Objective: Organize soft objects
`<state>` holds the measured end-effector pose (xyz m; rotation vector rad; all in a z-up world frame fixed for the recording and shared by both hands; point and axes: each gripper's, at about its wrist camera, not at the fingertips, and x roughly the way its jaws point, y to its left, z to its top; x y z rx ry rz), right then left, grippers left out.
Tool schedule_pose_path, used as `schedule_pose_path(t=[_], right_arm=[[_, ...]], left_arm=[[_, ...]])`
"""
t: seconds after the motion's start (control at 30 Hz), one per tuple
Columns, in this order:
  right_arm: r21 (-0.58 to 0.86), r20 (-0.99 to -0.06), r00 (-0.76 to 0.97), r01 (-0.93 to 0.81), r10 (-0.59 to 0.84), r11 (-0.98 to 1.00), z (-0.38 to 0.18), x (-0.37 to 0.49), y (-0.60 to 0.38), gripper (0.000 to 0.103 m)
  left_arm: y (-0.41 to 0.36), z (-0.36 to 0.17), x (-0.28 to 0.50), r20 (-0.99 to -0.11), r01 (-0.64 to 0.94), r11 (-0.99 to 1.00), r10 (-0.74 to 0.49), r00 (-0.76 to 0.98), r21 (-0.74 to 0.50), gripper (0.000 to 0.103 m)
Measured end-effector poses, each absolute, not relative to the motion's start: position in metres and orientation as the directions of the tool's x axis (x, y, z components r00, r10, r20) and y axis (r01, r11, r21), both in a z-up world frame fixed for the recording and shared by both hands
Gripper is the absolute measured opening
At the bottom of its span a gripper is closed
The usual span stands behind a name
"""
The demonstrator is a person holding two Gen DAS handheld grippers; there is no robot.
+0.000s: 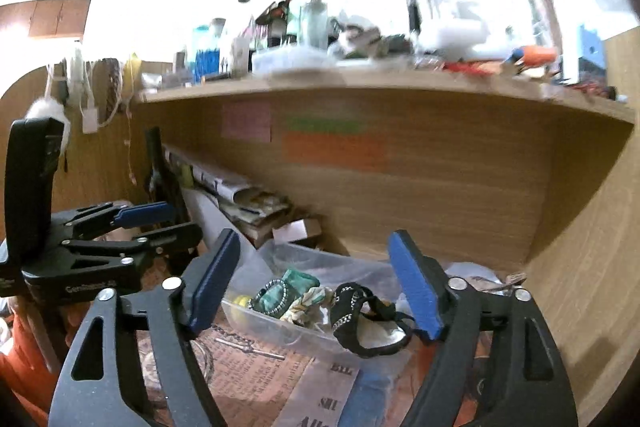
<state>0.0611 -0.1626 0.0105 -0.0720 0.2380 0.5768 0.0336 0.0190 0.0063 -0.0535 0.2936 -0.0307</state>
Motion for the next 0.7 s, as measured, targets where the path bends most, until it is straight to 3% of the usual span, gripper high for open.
schedule_pose_path(t=[0.2, 0.3, 0.7], right_arm=[[-0.001, -0.214, 0.83, -0.527, 0.514, 0.85, 0.014, 0.043, -0.168, 0.093], [0.002, -0.198, 0.839, -0.517, 0.507, 0.856, 0.014, 0.036, -0.171, 0.103], [0.003, -0.2, 0.841, -0.512, 0.502, 0.859, 0.009, 0.023, -0.17, 0.103]], left_arm=[[0.013, 0.014, 0.007, -0.22, 0.008, 0.999, -0.018, 0.975, -0.046, 0.095], [0.01, 0.016, -0.003, -0.199, -0.006, 0.999, 0.0, 0.98, -0.034, 0.098], [0.006, 0.013, -0.013, -0.192, -0.008, 0.999, 0.0, 0.981, -0.04, 0.101]])
